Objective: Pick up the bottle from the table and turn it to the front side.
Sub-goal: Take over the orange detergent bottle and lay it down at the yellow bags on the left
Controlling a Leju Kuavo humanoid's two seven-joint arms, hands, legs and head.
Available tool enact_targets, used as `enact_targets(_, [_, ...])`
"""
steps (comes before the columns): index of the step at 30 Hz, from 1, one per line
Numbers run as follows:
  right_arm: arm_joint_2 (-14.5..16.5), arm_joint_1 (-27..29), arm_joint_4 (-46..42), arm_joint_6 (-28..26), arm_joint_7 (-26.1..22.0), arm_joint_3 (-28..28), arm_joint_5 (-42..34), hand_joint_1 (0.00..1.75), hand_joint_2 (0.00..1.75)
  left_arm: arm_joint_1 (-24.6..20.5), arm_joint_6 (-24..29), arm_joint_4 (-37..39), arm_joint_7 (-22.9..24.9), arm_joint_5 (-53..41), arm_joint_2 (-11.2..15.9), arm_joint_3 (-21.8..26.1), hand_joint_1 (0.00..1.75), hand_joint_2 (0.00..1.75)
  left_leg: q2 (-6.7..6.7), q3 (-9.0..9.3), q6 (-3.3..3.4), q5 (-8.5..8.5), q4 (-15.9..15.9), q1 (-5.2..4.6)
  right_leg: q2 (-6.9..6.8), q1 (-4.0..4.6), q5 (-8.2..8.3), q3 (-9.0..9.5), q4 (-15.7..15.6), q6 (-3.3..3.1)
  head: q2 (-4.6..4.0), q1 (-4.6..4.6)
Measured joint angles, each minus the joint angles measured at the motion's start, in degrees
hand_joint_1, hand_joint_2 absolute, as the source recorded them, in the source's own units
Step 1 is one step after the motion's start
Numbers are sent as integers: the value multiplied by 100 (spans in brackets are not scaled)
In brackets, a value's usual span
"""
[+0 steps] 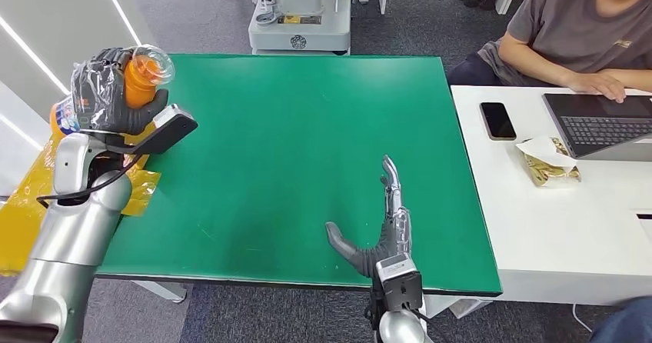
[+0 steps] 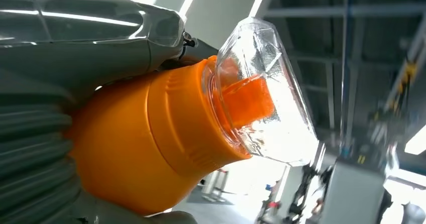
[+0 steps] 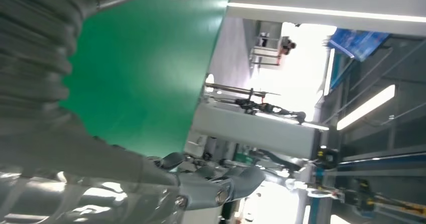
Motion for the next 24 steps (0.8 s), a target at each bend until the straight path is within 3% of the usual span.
enact_targets(4, [-66,198,-176,-4,90,-69,73,0,175,-470,-309,606,86,-555,374,-296,175,175,11,0,0,0,-1,1,12,0,3,-5,0,-5,0,-1])
enact_targets(11, [-119,378,-405,108,111,-179,-37,0,175,-963,-780,1406,-417,-1100,771,-811,175,175,11,0,0,0,-2,1,12,1,3,-6,1,-6,0,-2])
enact_targets(19, [-168,532,-574,114,136,-213,-24,0,175,-1133,-851,2081,-542,-1257,893,-1184,175,175,10,-1,0,0,-2,0,11,1,3,-6,1,-6,0,-1])
enact_targets(24, [-198,653,-667,114,160,-216,-7,0,175,-1104,-874,2419,-945,-1225,961,-1316,175,175,12,-2,0,-1,-2,1,12,0,3,-6,1,-6,0,-1])
